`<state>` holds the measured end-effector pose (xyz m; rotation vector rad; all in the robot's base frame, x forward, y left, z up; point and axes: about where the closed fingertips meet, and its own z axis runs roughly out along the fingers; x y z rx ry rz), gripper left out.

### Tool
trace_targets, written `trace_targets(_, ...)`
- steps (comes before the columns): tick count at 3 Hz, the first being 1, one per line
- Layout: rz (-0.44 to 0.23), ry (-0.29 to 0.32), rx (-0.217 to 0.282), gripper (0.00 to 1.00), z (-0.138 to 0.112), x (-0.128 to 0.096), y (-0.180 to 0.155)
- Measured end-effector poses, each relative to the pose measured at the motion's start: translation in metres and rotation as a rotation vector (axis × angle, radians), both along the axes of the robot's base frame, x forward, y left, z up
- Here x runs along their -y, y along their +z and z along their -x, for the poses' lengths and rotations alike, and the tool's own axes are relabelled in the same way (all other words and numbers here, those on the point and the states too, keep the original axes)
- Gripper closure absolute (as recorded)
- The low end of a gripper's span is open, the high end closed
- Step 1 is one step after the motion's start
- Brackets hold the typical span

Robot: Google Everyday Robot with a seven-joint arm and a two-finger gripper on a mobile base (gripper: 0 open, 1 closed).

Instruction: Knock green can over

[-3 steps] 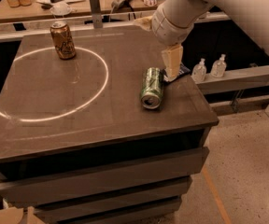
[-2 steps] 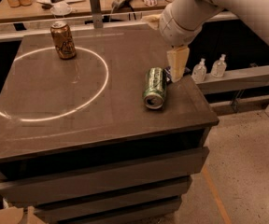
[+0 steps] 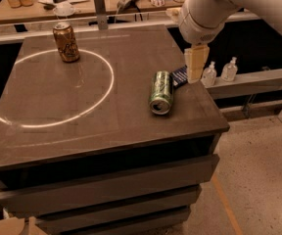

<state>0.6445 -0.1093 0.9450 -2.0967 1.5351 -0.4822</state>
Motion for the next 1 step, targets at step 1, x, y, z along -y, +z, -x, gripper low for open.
trace_targets(1,0.000,0.000,0.000,0.00,0.0000,0.0000,0.0000)
